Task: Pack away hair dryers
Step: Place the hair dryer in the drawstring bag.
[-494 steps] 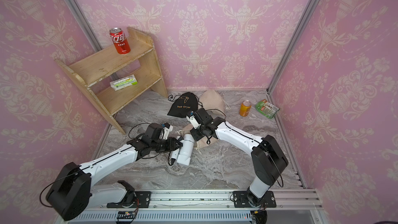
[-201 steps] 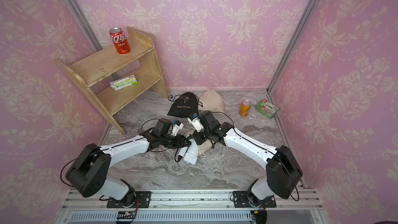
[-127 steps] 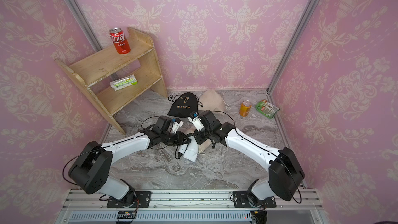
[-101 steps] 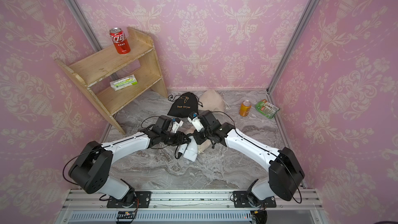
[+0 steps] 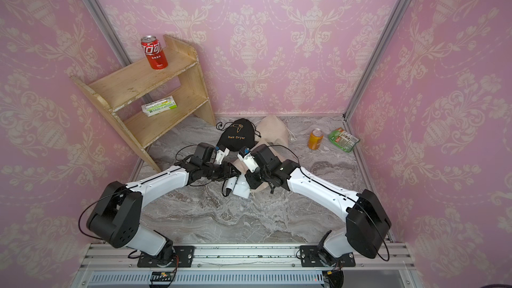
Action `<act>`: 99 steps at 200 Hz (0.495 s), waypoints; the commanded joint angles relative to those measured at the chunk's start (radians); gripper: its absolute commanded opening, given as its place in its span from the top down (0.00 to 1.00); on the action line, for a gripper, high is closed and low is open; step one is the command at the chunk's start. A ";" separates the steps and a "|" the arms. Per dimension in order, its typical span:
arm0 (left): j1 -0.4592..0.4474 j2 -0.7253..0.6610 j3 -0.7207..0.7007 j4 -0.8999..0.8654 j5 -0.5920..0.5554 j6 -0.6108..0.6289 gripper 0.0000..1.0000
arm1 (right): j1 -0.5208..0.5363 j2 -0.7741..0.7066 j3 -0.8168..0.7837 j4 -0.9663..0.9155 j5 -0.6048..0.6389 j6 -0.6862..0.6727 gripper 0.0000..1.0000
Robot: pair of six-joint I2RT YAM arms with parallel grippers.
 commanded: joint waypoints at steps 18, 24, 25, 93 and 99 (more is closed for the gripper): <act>0.024 -0.070 0.038 0.039 0.048 -0.054 0.88 | 0.017 0.019 -0.009 0.006 0.026 -0.016 0.95; 0.024 -0.074 0.036 0.042 0.048 -0.058 0.88 | 0.016 0.026 -0.008 0.007 0.025 -0.017 0.96; 0.024 -0.074 0.036 0.042 0.048 -0.059 0.88 | 0.016 0.027 -0.008 0.007 0.026 -0.018 0.95; 0.042 -0.112 0.001 0.081 -0.037 -0.096 0.88 | 0.028 0.049 -0.007 0.007 0.016 0.005 0.95; 0.042 -0.111 -0.003 0.087 -0.045 -0.101 0.88 | 0.030 0.045 -0.007 0.011 0.015 0.012 0.95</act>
